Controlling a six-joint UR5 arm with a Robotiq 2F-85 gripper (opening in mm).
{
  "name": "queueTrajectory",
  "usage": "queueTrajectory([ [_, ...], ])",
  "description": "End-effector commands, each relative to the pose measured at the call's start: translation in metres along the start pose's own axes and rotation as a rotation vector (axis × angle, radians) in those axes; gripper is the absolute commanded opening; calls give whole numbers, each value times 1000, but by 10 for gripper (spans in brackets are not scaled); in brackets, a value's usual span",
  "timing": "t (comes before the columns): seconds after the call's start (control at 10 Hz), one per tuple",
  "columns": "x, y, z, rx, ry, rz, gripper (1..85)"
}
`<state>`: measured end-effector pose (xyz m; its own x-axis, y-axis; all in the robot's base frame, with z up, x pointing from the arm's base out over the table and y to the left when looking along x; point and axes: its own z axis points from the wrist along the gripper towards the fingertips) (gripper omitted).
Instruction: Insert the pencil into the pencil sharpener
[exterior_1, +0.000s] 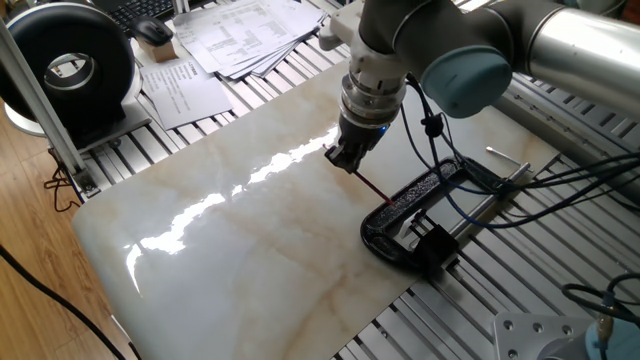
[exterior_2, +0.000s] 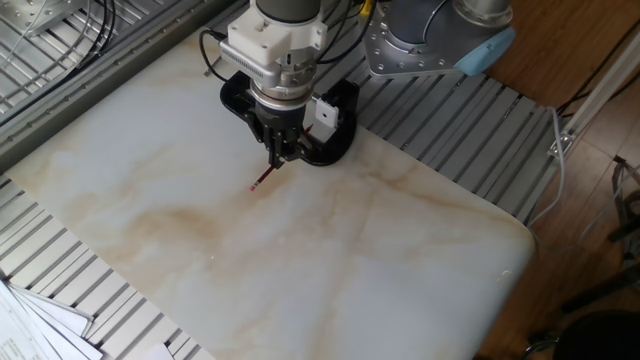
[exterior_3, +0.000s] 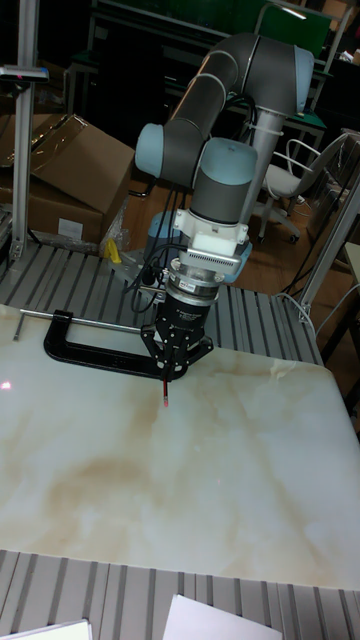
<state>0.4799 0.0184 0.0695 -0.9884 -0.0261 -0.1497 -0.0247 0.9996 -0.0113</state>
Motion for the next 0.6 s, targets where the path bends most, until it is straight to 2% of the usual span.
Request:
queueTrajectory([
  [0.0, 1, 4, -1, -24, -4, 4, 13],
  [0.3, 8, 0, 3, -29, -18, 6, 13],
  [0.5, 10, 0, -1, -29, -15, 11, 13],
])
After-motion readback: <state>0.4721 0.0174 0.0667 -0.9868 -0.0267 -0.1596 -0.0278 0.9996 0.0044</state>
